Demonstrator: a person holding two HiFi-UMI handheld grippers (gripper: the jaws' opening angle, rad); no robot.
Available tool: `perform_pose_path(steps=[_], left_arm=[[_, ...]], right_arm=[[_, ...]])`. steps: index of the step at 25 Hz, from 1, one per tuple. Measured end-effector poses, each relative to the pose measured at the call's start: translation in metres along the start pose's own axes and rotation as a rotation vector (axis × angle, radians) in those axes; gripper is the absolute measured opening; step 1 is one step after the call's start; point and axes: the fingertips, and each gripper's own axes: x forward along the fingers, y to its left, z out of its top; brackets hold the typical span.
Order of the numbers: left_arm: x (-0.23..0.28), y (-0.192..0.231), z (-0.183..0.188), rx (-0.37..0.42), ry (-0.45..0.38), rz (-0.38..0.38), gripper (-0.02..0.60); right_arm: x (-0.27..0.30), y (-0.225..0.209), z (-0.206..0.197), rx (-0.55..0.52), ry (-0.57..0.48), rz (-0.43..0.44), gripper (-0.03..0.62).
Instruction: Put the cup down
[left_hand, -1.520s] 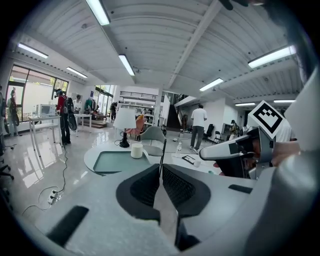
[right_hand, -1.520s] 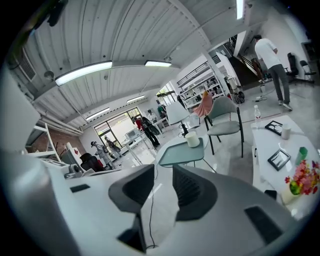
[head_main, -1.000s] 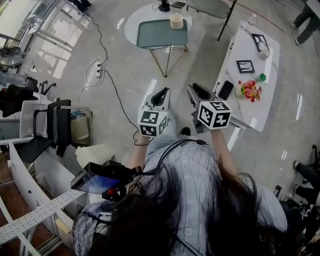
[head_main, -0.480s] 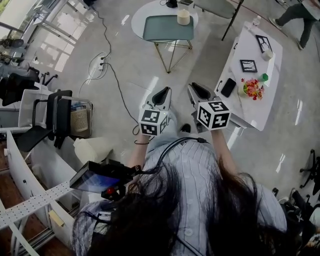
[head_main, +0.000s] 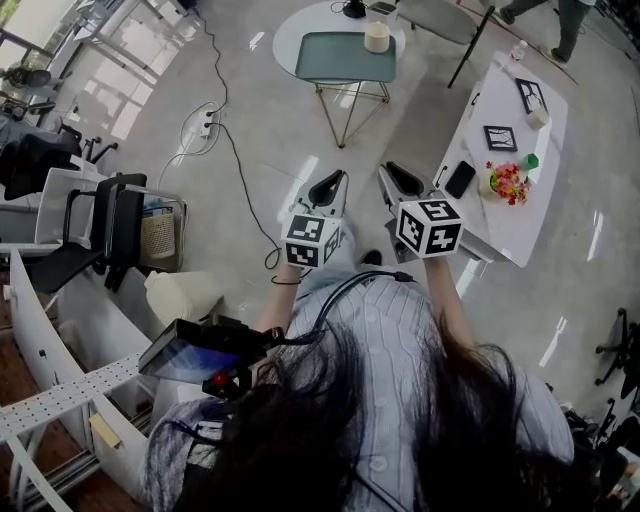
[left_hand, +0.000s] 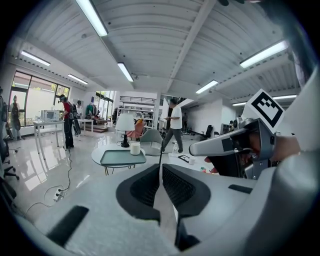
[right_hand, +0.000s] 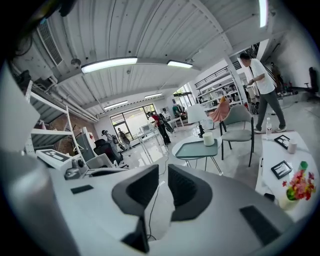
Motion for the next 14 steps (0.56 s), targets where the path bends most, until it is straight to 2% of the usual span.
perform_pose_path(steps=[14], left_arm=[[-0.004, 0.009, -0.004, -0.012, -0.002, 0.009, 0.031]], right_arm=[[0.013, 0.012, 0.003, -0.025, 0.008, 0.022, 0.077]])
